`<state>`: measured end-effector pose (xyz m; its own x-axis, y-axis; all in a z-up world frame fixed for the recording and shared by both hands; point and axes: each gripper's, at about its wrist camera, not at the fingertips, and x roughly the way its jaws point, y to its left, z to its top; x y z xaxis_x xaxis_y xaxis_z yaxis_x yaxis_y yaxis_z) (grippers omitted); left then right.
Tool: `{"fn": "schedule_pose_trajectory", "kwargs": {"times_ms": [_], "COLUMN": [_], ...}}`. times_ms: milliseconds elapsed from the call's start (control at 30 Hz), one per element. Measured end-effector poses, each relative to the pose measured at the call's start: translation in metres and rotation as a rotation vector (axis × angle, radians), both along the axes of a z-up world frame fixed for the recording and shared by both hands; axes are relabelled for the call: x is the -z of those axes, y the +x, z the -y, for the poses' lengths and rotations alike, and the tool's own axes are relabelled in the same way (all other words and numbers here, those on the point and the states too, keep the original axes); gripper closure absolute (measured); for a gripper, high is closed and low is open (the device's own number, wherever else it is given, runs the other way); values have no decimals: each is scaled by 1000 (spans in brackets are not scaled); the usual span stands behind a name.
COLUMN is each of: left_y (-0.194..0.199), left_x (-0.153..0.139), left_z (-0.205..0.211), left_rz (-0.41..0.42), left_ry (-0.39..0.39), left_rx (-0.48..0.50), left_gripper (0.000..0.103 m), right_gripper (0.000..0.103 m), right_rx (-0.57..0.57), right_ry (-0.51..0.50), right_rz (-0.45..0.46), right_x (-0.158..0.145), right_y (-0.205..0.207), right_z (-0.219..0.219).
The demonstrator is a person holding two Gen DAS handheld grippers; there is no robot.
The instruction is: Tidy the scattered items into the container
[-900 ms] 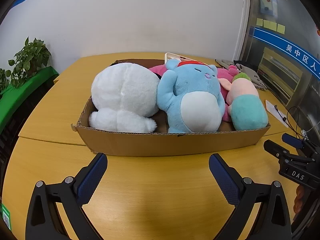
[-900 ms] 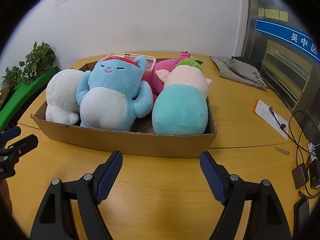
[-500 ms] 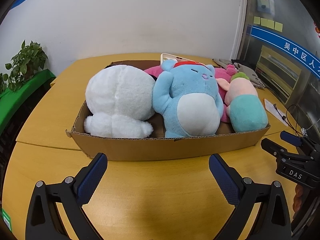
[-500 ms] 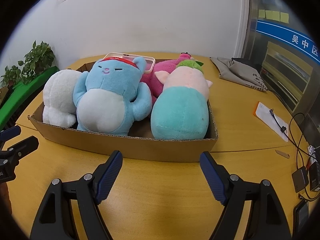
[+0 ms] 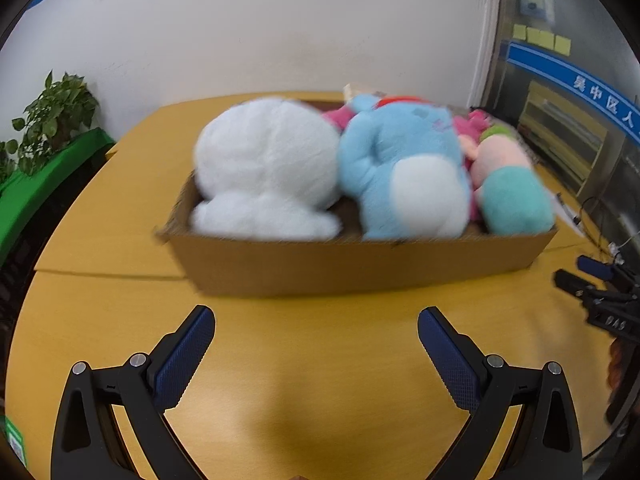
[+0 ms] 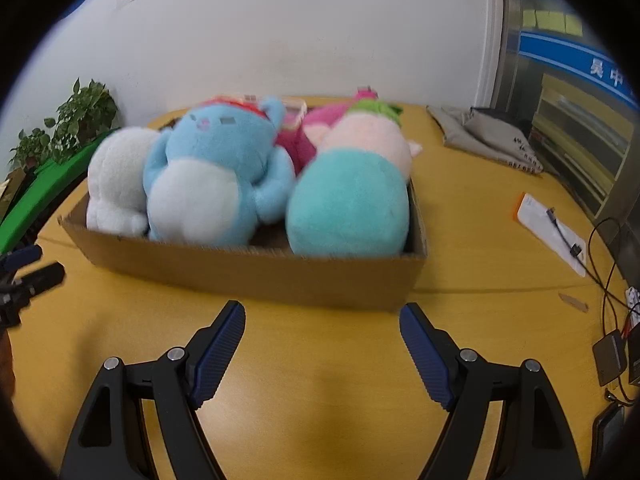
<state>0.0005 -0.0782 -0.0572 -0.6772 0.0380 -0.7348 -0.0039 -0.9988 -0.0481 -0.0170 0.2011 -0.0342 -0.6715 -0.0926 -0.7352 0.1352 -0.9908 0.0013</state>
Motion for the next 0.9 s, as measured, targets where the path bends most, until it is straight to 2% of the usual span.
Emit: {"fn": "schedule_pose_trajectory", "kwargs": {"times_ms": [167, 267, 300, 400, 467, 600, 767, 900], "left_y": [24, 31, 33, 40, 41, 33, 17, 10], "left_x": [45, 71, 76, 77, 78, 77, 76, 76], "left_z": [55, 85, 94, 110, 116, 125, 137, 140], "left_rz": [90, 150, 149, 121, 105, 104, 104, 104], "left_ry": [-63, -59, -33, -37, -40, -43, -43, -43], "left_rx": [-28, -21, -10, 20, 79, 183, 209, 210], "left_gripper": [0, 0, 0, 0, 0, 0, 0, 0], "right_gripper": [23, 23, 23, 18, 16, 0, 0, 0], "right_rx": [-22, -65, -89, -175, -222, -273, -334, -330], "right_ry": [-16, -16, -2, 22, 28, 30, 31, 33], "right_rz": [109, 125, 111, 89, 92, 116, 121, 122], "right_x": [52, 68, 70, 73, 76, 80, 79, 79], "right_y": [12, 23, 28, 38, 39, 31, 18, 2], "right_z": [-57, -83, -89, -101, -108, -118, -122, -129]}}
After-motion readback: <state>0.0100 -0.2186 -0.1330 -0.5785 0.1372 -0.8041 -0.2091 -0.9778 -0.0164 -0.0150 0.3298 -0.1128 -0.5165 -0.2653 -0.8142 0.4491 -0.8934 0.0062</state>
